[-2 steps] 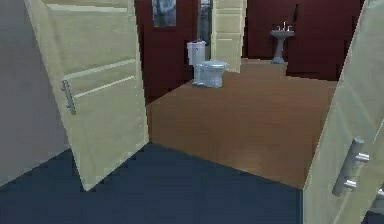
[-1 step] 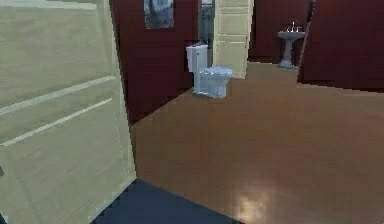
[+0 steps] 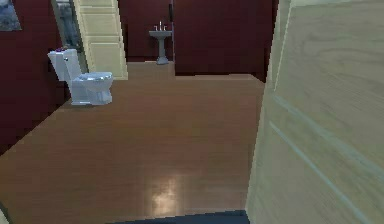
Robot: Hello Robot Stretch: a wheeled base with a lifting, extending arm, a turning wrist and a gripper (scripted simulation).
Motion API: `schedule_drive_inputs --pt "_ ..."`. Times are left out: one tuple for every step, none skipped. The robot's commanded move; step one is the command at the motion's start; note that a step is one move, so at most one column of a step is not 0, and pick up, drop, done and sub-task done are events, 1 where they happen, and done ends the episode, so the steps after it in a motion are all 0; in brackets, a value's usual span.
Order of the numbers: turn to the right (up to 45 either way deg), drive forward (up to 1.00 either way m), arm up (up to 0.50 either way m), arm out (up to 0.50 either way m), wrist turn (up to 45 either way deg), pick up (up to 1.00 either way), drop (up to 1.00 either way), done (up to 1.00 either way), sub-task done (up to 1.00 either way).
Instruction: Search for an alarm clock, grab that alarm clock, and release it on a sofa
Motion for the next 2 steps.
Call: schedule_drive_inputs --pt "0.0 0.05 0.00 0.00 0.0 0.00 0.00 0.00 0.00" --pt "-6.0 0.00 0.00 0.00 0.0 0.00 0.00 0.00 0.00"
